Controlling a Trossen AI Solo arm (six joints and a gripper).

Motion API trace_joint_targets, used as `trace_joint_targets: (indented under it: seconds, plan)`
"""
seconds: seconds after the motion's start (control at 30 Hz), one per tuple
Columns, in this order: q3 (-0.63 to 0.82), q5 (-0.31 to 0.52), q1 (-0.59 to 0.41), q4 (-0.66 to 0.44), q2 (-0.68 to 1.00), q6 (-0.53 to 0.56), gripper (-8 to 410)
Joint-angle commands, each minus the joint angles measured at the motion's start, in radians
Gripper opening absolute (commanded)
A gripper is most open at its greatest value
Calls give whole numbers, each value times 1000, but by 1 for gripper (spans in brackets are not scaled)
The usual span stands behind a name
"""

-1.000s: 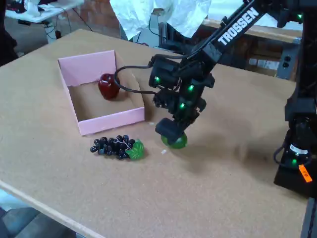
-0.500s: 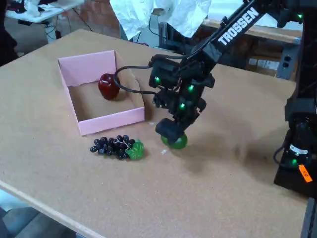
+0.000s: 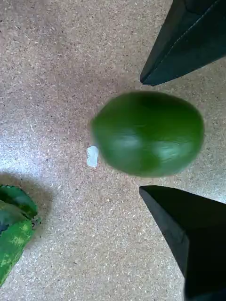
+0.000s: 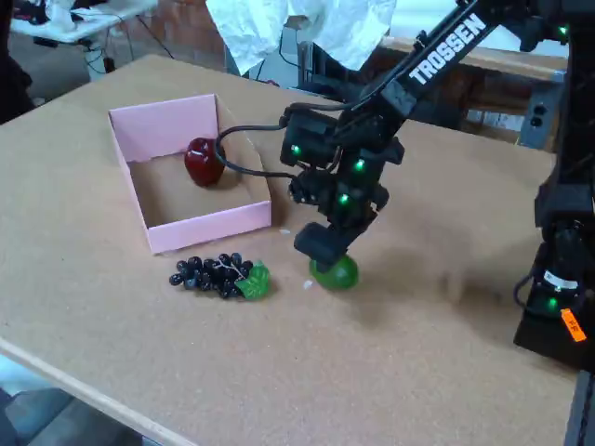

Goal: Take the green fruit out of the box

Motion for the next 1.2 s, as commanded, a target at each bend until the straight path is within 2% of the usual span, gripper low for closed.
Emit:
trace_joint_targets:
  seconds: [0.0, 0.9, 1.0, 1.17]
  plan:
    - [-2, 0, 0, -1, 0, -1, 294]
    - [5, -4, 1, -7, -2, 4, 294]
    - [23, -10, 1, -36, -7, 8, 294]
    - [83, -11, 3, -150, -14, 13, 294]
